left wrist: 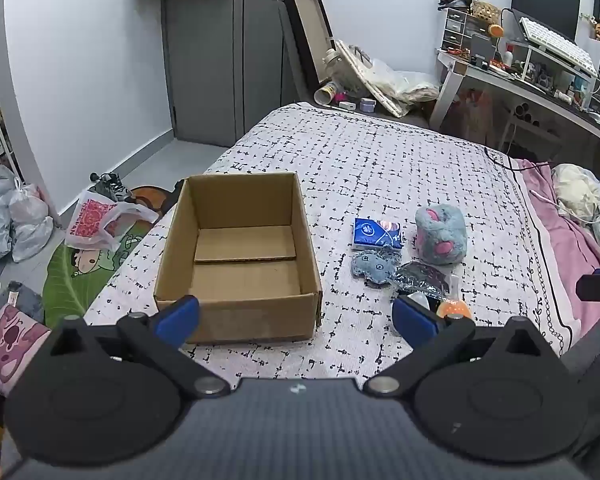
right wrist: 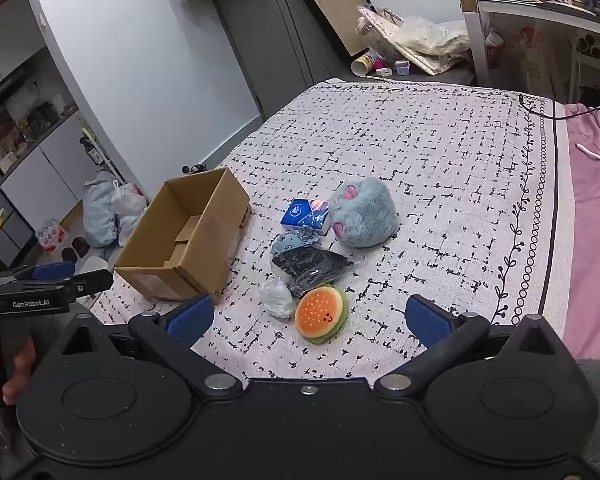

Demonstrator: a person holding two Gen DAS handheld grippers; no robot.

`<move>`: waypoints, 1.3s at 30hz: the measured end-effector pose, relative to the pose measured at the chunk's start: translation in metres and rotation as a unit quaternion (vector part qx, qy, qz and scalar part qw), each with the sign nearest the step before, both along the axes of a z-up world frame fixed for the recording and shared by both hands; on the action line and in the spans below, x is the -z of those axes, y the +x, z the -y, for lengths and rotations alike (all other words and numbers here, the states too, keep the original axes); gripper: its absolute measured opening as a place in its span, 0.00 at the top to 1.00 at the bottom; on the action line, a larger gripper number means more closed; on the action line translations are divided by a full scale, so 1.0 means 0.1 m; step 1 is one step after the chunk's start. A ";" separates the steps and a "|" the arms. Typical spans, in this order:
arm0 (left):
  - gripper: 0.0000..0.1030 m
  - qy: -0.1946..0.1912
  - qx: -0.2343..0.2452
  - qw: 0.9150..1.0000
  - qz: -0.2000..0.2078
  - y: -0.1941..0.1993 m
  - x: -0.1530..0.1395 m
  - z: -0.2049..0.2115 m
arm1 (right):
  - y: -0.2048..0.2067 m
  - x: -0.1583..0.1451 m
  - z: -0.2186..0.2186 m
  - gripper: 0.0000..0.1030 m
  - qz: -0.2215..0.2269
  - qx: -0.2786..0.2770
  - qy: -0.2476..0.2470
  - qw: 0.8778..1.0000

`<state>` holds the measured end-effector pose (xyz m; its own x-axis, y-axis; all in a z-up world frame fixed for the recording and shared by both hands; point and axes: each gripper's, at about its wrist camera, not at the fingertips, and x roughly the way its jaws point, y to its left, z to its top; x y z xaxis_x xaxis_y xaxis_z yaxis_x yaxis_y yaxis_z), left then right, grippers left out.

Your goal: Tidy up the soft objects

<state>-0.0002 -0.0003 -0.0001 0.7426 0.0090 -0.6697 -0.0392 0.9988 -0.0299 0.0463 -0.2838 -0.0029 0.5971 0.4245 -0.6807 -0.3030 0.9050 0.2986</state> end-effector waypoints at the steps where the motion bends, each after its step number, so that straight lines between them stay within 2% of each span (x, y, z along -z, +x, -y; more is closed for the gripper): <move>1: 0.01 -0.001 0.000 1.000 -0.001 0.00 0.00 0.00 | -0.01 0.00 0.00 0.00 0.001 0.000 0.000 1.000; 13: 0.01 -0.019 0.006 1.000 -0.003 -0.05 0.01 -0.05 | -0.02 0.01 0.02 0.00 -0.007 -0.005 -0.012 1.000; 39: 0.01 -0.011 0.011 1.000 -0.007 0.01 0.02 0.01 | -0.03 -0.02 0.02 0.00 -0.008 -0.007 -0.010 1.000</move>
